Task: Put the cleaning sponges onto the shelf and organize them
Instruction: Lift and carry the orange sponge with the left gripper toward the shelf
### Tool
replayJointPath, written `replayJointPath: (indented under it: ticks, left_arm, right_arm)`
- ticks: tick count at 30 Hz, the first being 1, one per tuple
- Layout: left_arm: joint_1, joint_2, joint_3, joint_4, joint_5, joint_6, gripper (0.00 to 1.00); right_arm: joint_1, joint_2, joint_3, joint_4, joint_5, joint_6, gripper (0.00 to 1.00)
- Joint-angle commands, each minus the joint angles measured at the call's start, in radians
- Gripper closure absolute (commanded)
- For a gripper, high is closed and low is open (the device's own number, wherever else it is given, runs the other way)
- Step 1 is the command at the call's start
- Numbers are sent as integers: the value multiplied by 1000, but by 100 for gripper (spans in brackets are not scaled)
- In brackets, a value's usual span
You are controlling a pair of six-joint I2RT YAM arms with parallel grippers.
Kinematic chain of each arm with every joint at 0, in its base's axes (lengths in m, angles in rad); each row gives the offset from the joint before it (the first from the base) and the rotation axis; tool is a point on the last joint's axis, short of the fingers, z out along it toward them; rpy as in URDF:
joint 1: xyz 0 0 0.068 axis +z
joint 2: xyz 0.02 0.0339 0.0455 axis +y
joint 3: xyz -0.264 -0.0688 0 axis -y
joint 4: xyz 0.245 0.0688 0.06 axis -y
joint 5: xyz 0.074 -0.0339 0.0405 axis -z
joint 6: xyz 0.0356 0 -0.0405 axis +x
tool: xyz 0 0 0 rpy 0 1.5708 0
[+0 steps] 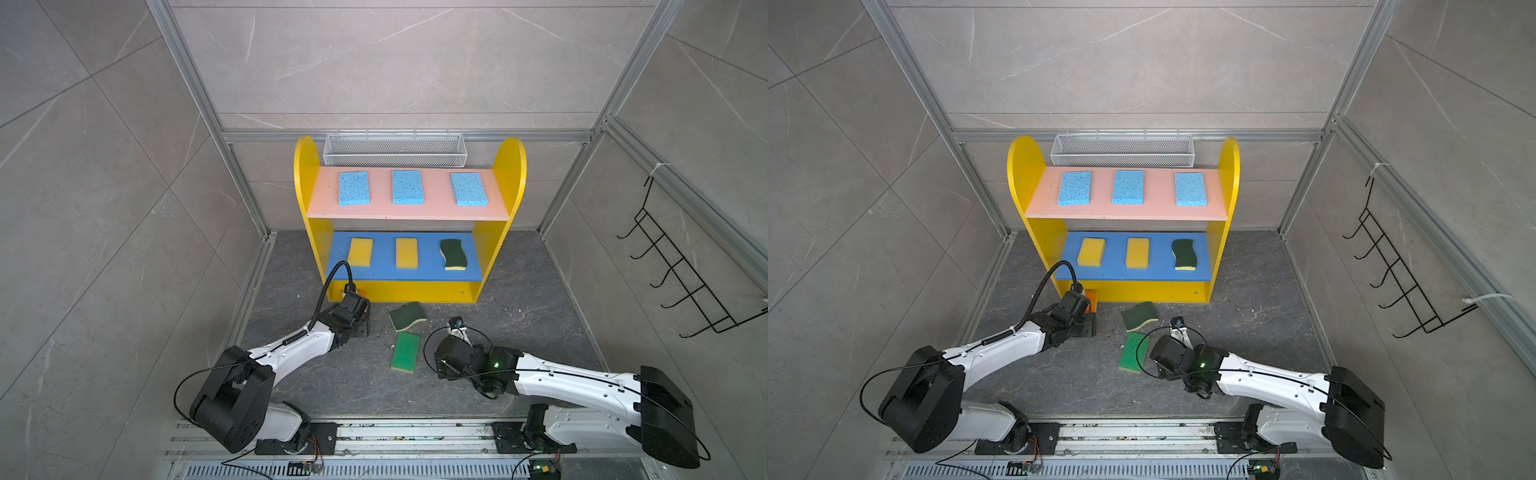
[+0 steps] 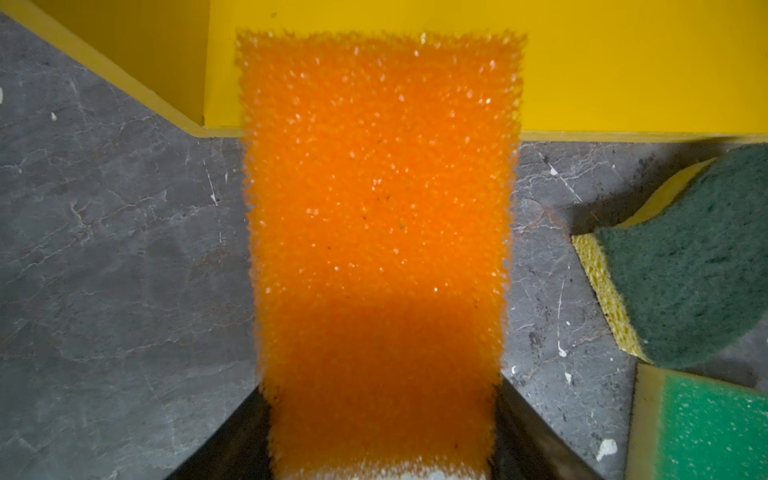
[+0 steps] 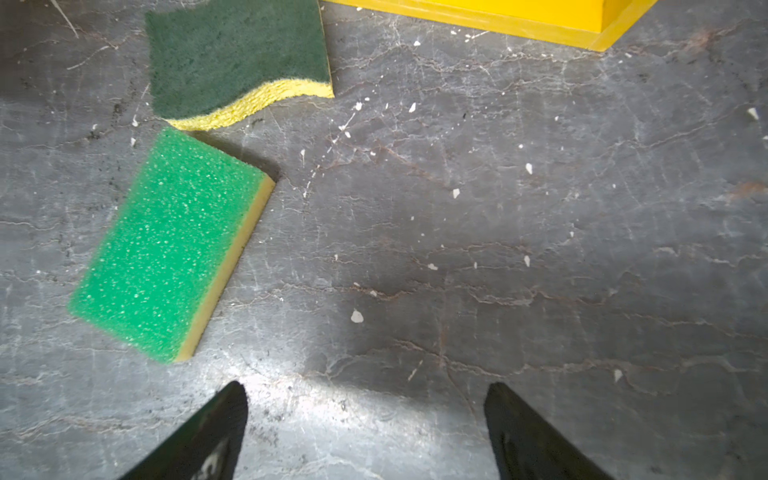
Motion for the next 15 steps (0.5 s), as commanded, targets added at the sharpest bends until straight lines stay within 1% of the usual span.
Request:
replayJointPath:
  ticks: [1, 7, 10, 15]
  left_arm:
    - [15, 11, 30, 69, 0, 44, 31]
    - [33, 58, 48, 111, -10, 69, 31]
    - [33, 83, 57, 126, -40, 72, 31]
    - [44, 106, 70, 160, -47, 74, 31]
  right_arm:
    - [5, 17, 23, 12, -2, -9, 9]
    - [5, 35, 25, 12, -18, 3, 9]
    - [5, 31, 16, 12, -19, 13, 9]
    - [5, 11, -13, 21, -20, 39, 9]
